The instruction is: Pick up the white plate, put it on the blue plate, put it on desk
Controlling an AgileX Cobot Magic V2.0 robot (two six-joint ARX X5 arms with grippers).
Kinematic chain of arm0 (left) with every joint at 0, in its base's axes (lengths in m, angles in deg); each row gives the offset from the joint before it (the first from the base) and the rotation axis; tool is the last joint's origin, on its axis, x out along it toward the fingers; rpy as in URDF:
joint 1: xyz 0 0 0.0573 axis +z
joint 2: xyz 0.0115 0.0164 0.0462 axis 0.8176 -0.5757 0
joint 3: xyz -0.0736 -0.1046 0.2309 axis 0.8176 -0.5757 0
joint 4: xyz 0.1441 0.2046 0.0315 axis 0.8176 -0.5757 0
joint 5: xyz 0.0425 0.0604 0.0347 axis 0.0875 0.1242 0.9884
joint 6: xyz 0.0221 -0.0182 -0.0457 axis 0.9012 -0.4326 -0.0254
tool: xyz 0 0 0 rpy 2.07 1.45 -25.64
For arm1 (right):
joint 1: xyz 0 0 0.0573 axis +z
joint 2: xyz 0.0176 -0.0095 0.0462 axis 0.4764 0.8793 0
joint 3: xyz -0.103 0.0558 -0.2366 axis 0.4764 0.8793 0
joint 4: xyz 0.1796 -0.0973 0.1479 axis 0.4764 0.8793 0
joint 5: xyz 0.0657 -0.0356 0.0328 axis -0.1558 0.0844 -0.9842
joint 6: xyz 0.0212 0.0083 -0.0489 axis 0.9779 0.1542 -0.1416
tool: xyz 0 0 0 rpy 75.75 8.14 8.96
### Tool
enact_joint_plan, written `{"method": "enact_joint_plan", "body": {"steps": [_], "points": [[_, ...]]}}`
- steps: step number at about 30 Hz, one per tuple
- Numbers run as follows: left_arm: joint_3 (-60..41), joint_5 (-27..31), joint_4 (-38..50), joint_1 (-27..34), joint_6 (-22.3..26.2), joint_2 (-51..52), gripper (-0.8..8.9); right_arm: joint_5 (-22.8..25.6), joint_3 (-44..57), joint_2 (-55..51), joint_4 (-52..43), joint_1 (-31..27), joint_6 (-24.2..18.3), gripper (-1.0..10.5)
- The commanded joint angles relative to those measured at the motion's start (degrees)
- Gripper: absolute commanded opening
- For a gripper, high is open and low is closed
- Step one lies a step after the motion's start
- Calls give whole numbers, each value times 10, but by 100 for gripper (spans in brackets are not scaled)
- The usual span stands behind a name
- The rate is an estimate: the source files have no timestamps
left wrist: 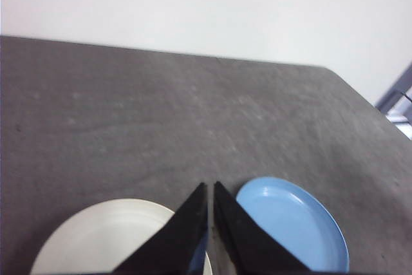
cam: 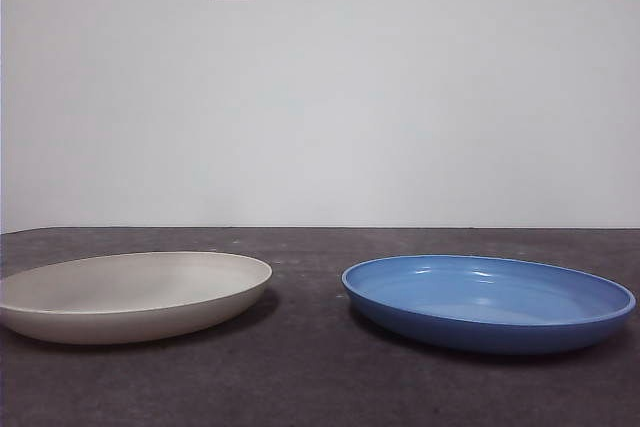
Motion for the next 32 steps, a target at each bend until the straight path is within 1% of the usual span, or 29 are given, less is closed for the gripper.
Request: {"method": "enact_joint_plan", "body": {"steps": [1,4,6,7,9,10,11,13,14,15,20,24,28,30,32], "points": [[12,-3,1,-11,10,-10,30,-7,-11,6,4,2,-19,11],[12,-3,0,-13,10,-11,46,-7,-11,5,3,2,-28,12],[12,-3,1,-13,10,-11,122,-6,-11,4,1,2,-35,15],[12,-3,1,-13,10,-11,186,-6,-11,4,1,2,-41,43],[12,-3,2,-13,10,-12,331,-1,-11,4,1,2,-46,194],[12,-3,2,-13,10,-12,410,3,-11,4,1,2,-46,294],[12,-3,2,-13,10,-12,480,9,-11,5,2,2,-46,436],[12,-3,3,-13,10,-12,574,9,-11,5,1,2,-46,571],[12,-3,3,-13,10,-12,609,9,-11,5,1,2,-46,610],[12,-3,3,-13,10,-12,631,9,-11,5,0,2,-46,623],[12,-3,1,-13,7,-12,631,9,-11,5,-1,2,-47,623],[12,-7,-17,-12,-17,-14,629,9,-11,4,-3,2,-46,623],[16,-15,-57,5,-24,-24,626,2,-11,4,7,2,-40,623],[24,-19,-83,20,-23,-37,626,-9,-11,4,6,2,-39,622],[39,-31,-116,39,-22,-59,626,-9,-11,4,7,2,-31,621]]}}
